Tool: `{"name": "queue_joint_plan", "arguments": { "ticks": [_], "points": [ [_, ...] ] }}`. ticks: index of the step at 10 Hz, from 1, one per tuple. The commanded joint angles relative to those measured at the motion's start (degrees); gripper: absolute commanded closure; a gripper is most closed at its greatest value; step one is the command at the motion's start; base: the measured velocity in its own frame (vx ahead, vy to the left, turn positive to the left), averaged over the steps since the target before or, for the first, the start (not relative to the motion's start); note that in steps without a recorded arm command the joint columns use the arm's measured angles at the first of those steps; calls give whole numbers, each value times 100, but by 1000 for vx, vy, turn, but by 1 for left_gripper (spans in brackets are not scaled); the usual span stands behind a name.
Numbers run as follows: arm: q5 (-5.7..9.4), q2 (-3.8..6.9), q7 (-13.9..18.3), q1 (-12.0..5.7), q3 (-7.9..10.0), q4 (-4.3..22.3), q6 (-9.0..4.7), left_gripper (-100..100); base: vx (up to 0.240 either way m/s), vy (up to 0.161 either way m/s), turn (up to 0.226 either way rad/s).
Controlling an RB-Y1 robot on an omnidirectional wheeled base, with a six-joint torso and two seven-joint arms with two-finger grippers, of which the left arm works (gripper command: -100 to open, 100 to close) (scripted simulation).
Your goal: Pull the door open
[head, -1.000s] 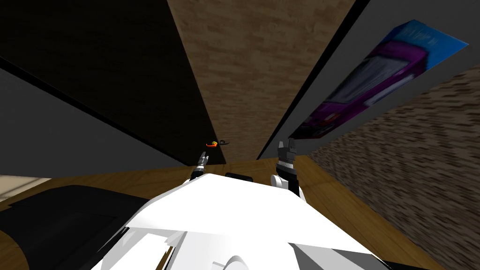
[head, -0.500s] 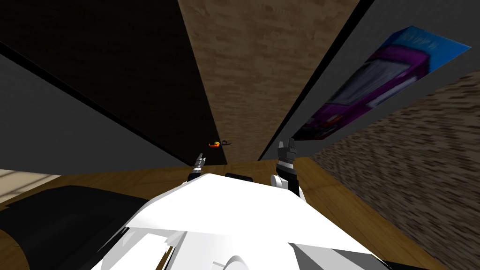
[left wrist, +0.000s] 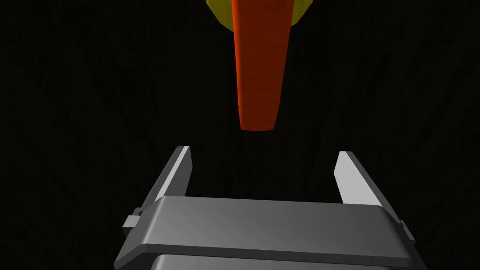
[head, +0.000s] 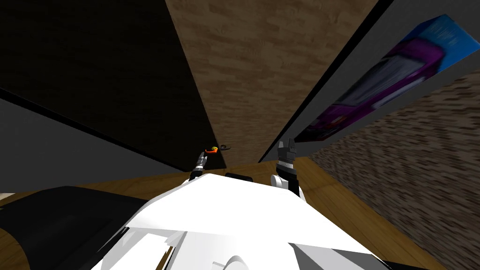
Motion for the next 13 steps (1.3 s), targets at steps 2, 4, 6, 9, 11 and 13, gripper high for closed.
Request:
{"name": "queue_joint_plan", "arguments": {
  "ticks": [2,4,6,9,11,13],
  "points": [
    [-25,-34,8,-103,-54,47,-37,-100,130,-34,-75],
    [-25,-34,8,-103,-54,47,-37,100,-20,7,9],
    [-25,-34,8,-103,-54,47,-37,100,-21,3,-10],
    [-19,52,65,21,-38,93,-83,100,-41,5,-16],
    [-39,126,143,103,-74,108,-162,100,-194,-6,-76],
    [-95,217,275,189,-182,110,-299,100,-204,-26,-120]
  ]
}}
